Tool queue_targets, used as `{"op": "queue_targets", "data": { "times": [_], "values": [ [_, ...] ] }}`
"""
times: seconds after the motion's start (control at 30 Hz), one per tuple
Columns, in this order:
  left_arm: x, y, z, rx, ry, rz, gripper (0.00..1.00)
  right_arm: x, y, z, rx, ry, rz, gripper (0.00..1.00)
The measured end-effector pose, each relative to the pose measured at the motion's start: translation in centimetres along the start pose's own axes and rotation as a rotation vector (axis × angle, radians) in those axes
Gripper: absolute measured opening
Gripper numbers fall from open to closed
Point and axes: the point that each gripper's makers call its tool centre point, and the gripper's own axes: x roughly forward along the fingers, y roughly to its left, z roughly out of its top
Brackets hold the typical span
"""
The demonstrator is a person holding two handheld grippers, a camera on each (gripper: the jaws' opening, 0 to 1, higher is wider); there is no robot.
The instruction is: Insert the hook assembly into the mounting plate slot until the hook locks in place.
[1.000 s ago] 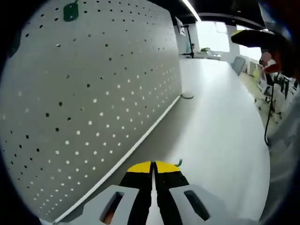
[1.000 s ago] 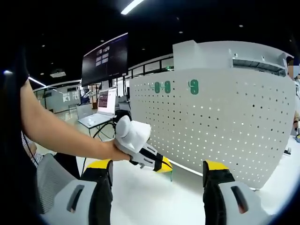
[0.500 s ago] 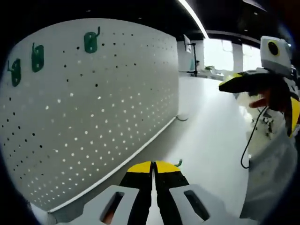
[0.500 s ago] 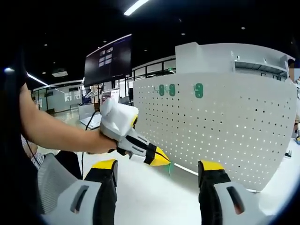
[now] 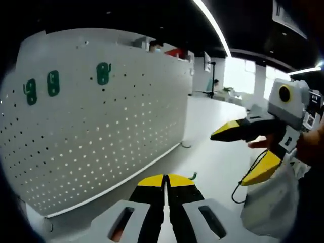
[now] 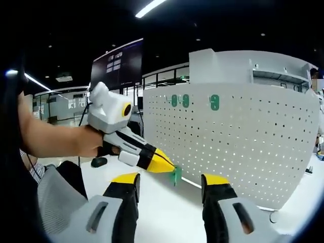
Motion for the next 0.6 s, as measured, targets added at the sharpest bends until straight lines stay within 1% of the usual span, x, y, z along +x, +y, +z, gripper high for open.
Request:
{"op": "queue_targets", "data": {
  "times": [0.2,0.37,0.6],
  "values": [
    [-0.7,-1.4,1.0,0.005,-0.012,-0.02,0.01,-0.1,-0.3,-0.1,-0.009,0.004,-0.02,0.35],
    [-1.2,-2.6,1.9,-0.026,-0.027,-0.056,0.01,-0.2,-0.3,-0.2,-0.018,0.0,-0.024,0.29],
    [-1.4,-3.8,2.5,-0.031,-0.033,-0.077,0.01,-0.3,-0.1,0.0,-0.035,-0.008,-0.02,0.22]
  ]
}}
